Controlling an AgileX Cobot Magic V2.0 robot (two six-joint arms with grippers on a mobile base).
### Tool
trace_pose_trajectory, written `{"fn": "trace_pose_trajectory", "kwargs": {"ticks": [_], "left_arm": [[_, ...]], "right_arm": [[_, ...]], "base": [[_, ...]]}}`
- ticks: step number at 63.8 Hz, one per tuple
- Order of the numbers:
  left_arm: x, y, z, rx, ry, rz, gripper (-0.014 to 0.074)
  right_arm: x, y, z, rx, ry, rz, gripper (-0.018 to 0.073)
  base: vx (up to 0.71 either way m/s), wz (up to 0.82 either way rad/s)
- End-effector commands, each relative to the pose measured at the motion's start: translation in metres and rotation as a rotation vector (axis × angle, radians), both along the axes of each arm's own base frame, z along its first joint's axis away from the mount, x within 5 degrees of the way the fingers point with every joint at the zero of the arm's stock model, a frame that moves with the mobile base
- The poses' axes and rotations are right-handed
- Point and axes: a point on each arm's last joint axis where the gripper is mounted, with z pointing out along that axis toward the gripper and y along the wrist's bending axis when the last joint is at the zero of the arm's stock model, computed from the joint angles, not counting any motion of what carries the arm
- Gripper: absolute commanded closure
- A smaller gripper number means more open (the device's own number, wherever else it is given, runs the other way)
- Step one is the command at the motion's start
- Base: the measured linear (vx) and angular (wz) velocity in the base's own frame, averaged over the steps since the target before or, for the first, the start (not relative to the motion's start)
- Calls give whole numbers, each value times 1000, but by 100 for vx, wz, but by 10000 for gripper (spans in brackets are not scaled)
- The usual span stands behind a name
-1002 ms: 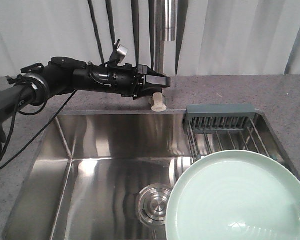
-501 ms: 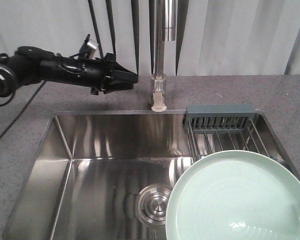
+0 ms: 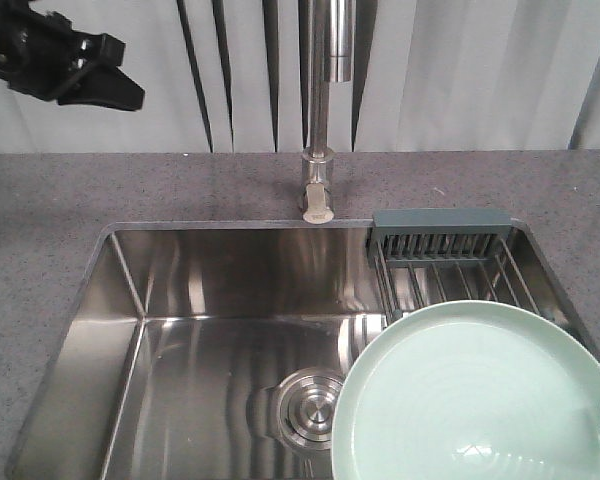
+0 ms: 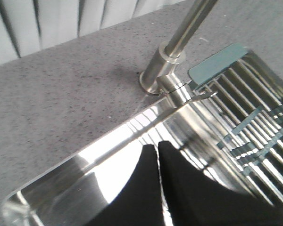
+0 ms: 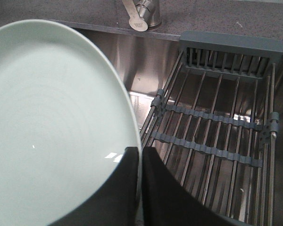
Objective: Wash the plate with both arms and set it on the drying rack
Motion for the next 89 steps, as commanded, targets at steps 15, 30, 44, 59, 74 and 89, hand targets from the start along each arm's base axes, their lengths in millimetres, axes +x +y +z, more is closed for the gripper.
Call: {"fn": "trace_pose_trajectory", "kwargs": {"ticks": [15, 30, 44, 59, 74, 89], "left_arm": [[-120, 7, 105, 80, -282, 61, 603], [-196, 8, 88, 103, -306, 51, 603], [-249, 13, 21, 81, -330, 148, 603], [-295, 16, -56, 15, -352, 248, 603], [-322, 18, -91, -4, -437, 284, 603], [-326, 21, -94, 7, -520, 314, 603]], "right_arm": [[4, 0, 12, 30, -71, -23, 564], [4, 0, 12, 30, -71, -23, 564], [4, 0, 12, 31, -71, -22, 564], [4, 0, 12, 30, -71, -23, 564], [4, 0, 12, 33, -69, -21, 564], [4, 0, 12, 86, -49, -44, 564]], "base": [[0, 0], [0, 0], [0, 0], [0, 0], [0, 0], [0, 0]]}}
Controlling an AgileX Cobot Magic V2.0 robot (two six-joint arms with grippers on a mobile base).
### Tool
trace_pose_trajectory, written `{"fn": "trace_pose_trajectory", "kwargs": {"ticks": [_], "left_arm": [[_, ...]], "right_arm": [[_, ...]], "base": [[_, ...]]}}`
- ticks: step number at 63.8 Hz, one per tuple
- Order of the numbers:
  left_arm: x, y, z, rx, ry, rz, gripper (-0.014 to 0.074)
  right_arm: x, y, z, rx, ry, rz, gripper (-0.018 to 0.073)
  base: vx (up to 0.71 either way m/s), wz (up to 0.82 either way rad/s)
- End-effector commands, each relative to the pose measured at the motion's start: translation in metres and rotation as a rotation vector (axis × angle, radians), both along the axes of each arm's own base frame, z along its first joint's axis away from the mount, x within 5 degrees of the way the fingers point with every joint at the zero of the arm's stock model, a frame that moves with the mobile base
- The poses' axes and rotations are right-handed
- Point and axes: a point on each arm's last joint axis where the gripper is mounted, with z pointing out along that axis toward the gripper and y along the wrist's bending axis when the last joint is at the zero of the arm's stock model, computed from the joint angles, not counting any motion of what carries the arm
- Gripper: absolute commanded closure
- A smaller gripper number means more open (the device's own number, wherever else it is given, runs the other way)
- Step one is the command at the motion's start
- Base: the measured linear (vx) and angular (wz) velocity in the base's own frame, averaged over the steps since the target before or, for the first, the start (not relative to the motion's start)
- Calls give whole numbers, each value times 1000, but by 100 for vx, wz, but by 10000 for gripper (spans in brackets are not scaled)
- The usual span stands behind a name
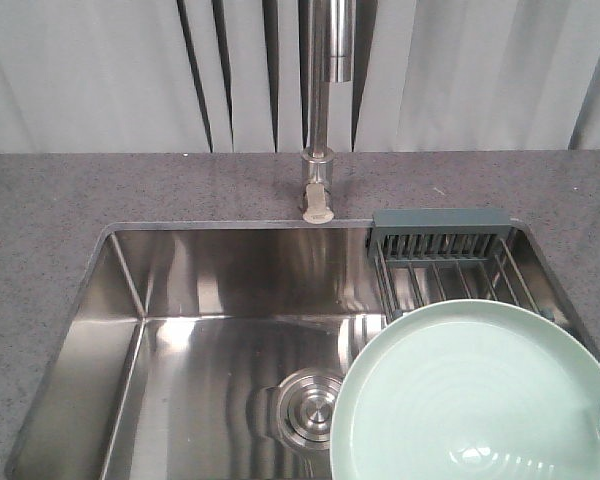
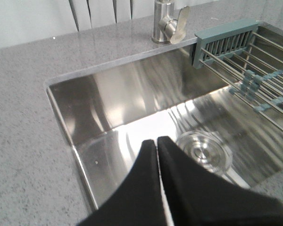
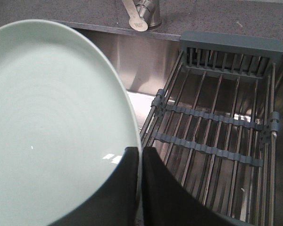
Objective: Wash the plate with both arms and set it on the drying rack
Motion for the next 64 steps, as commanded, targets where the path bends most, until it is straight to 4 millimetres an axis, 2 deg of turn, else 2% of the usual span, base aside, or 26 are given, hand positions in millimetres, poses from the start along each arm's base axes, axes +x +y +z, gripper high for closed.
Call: {"fn": "trace_pose_trajectory", "kwargs": {"ticks": [1, 8, 17, 23, 31, 38, 45, 54, 64], "left_arm": [[3, 2, 15, -48, -98, 38, 603], [4, 2, 16, -50, -111, 47, 603], [4, 2, 16, -50, -110, 47, 603], [4, 2, 16, -50, -110, 47, 603], [4, 2, 16, -50, -108, 46, 603], [4, 2, 16, -50, -107, 45, 603], [4, 2, 16, -50, -107, 45, 603], [4, 2, 16, -50, -107, 45, 603], [4, 2, 16, -51, -106, 45, 603]], "right_arm": [[4, 0, 12, 80, -53, -43, 564], [5, 0, 24, 89, -69, -50, 564], [21, 1, 60, 90, -92, -46, 564], [43, 2, 85, 78, -72, -33, 564], [83, 5, 93, 23, 14, 5, 564], [119, 13, 84, 24, 129, 84, 562], [142, 26, 70, 46, 199, 171, 562], [164, 58, 52, 39, 233, 229, 561], [187, 95, 22, -1, 288, 223, 561]], "base": [[0, 0], [0, 0], [0, 0], [0, 0], [0, 0], [0, 0], [0, 0], [0, 0], [0, 0]]}}
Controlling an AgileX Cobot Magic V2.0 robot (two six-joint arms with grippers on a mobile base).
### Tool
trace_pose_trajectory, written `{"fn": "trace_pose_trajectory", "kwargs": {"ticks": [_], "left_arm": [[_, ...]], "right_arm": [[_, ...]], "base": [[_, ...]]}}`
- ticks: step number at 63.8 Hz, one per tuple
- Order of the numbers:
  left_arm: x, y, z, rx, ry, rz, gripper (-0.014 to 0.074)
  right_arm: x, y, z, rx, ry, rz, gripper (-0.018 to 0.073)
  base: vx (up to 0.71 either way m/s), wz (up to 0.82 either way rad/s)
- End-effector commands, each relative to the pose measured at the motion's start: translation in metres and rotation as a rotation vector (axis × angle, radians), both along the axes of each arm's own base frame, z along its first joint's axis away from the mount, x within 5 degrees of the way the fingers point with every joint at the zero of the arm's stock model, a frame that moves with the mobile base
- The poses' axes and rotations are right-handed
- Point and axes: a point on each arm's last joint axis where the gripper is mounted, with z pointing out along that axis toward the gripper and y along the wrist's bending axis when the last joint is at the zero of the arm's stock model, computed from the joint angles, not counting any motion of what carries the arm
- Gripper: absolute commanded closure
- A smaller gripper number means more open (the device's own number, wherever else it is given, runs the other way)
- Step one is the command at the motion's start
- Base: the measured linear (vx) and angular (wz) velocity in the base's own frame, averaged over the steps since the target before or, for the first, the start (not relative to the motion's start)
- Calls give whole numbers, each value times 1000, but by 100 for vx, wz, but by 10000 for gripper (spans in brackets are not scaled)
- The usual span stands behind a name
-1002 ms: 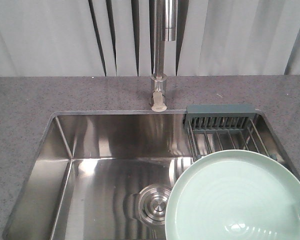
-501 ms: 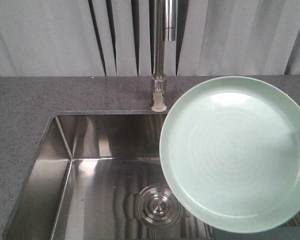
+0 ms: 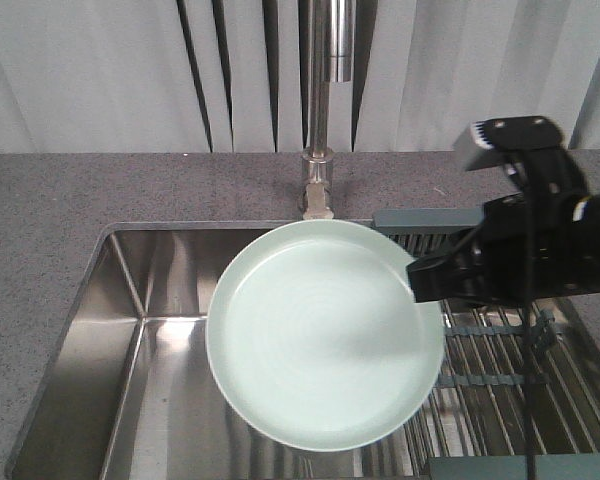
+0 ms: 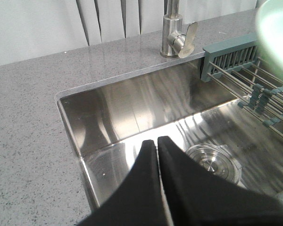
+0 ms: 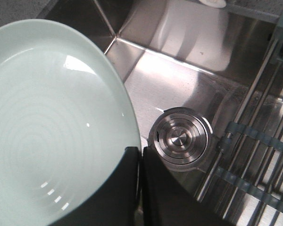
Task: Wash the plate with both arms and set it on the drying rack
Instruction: 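Swing the pale green plate under the faucet with the right gripper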
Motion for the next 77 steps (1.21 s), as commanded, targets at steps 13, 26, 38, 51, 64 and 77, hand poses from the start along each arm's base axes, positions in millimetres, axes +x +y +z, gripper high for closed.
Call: {"fn": "trace_pose_trajectory", "kwargs": {"ticks": [13, 26, 38, 51, 64, 77], "left_arm": [[2, 1, 13, -45, -67, 22, 603], [2, 1, 13, -44, -65, 21, 603], [1, 0, 11, -41, -49, 9, 603], [1, 0, 11, -41, -49, 9, 603], [1, 0, 11, -41, -50, 10, 603], [1, 0, 12, -42, -52, 11, 603]], "right_arm": [[40, 46, -22, 37, -72, -90, 561], [80, 41, -13, 44, -106, -177, 561], [92, -2, -8, -37, -62, -253, 561], [59, -27, 4, -110, 3, -225, 561], [11, 2, -5, -23, 35, -129, 561], [20, 44, -9, 64, -19, -105, 561]], "base": [[0, 0], [0, 0], [0, 0], [0, 0], [0, 0], [0, 0]]}}
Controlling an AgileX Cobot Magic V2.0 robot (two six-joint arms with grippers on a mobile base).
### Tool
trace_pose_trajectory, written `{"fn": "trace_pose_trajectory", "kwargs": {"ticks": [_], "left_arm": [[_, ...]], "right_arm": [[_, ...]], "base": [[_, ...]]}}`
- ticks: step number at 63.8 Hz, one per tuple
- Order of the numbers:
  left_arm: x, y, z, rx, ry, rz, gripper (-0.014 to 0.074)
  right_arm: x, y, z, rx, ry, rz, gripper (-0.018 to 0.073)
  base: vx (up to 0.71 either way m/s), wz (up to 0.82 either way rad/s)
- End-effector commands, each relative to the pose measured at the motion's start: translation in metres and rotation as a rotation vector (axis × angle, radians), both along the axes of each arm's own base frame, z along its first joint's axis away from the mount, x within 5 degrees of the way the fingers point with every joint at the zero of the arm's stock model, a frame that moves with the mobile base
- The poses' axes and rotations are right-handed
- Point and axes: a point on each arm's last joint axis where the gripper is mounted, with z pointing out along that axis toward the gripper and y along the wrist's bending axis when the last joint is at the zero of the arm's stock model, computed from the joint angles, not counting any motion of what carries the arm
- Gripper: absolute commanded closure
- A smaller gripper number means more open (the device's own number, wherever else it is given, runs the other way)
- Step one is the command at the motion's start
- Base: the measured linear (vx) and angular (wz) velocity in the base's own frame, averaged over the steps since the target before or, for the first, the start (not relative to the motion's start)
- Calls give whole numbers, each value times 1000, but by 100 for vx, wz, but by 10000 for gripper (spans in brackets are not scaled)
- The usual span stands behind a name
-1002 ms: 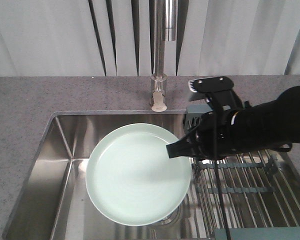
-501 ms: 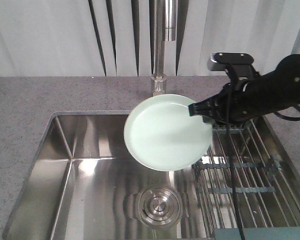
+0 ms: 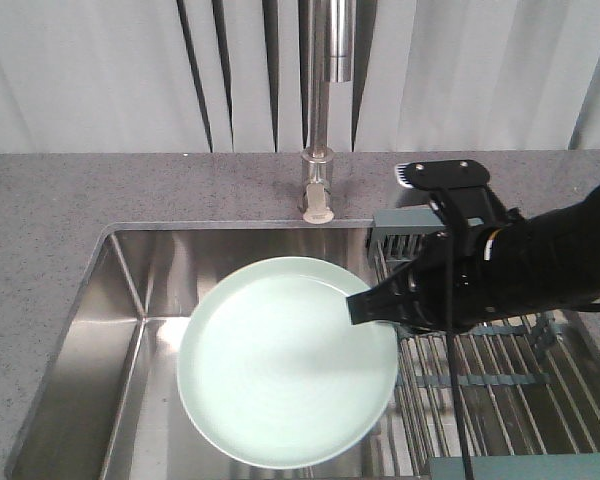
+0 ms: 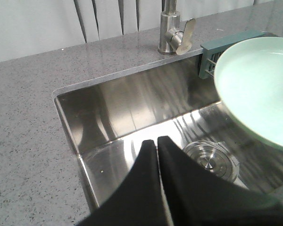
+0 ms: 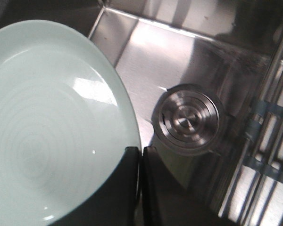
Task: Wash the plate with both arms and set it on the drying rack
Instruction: 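Swing the pale green plate under the faucet with the right gripper, then lower the plate onto the wire drying rack with the right gripper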
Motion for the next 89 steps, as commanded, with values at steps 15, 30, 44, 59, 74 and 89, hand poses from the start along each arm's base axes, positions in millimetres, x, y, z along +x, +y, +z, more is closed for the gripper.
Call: {"fn": "trace_pose_trajectory", "kwargs": {"ticks": [15, 30, 44, 59, 74, 89], "left_arm": [[2, 0, 12, -43, -61, 18, 603], [2, 0, 12, -43, -59, 17, 603], [2, 0, 12, -43, -60, 17, 603], [2, 0, 12, -43, -60, 18, 603], [2, 0, 12, -43, -60, 18, 603], [2, 0, 12, -43, -60, 18, 603]], "right_arm": [[73, 18, 16, 62, -196, -123, 561], [88, -38, 28, -51, -168, -226, 561], [52, -52, 48, -154, -84, -174, 561], [12, -9, 35, -74, -37, -60, 561], [34, 39, 22, 54, -133, -75, 561], [88, 21, 23, -14, -199, -163, 561]], "base": [[0, 0], [0, 0], [0, 0], [0, 0], [0, 0], [0, 0]]}}
